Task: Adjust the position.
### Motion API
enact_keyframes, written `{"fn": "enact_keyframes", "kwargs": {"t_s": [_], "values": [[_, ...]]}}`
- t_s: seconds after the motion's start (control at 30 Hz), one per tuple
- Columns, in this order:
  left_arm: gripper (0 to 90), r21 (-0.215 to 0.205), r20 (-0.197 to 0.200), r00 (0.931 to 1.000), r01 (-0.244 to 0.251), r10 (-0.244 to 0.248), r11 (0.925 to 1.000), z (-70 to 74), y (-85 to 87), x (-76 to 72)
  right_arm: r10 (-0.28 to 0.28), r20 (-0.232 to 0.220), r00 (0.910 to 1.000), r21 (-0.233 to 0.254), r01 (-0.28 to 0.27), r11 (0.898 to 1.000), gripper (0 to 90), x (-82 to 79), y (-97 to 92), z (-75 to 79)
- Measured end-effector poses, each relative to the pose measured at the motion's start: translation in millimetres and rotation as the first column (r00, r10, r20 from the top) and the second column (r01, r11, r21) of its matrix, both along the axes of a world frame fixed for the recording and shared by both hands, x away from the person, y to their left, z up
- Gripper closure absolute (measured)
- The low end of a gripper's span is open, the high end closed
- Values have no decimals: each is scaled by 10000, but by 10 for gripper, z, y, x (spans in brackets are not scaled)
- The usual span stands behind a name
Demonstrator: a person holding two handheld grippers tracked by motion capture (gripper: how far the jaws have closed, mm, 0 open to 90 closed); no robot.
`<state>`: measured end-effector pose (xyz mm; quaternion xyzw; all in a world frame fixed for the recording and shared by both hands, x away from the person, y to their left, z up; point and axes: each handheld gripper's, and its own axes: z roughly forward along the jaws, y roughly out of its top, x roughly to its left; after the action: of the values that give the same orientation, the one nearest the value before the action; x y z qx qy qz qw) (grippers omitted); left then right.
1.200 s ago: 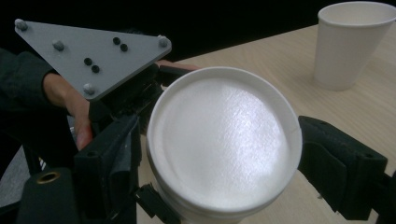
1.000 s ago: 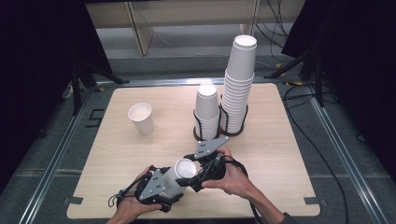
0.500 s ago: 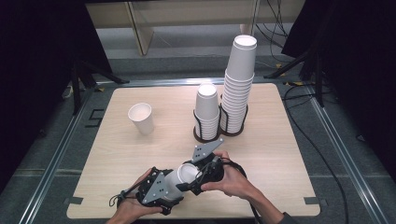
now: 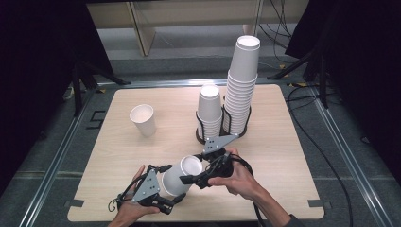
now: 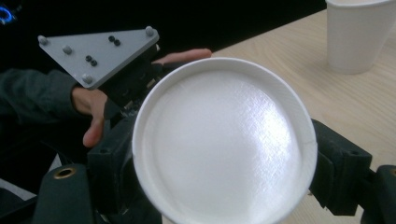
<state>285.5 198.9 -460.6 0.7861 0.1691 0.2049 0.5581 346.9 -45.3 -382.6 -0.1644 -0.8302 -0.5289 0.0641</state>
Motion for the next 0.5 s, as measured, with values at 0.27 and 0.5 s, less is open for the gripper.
{"fn": "enact_keyframes", "kwargs": {"t_s": [0.27,0.5], "values": [[0,-794,-107,9998,-168,160,9967,25,24,0,-307,-344,9989,809,334,9962,229,-12,-4,40],[33,-1342,-711,9969,-424,331,9901,27,31,19,-369,-283,9989,1225,401,9917,230,-10,3,76]]}}
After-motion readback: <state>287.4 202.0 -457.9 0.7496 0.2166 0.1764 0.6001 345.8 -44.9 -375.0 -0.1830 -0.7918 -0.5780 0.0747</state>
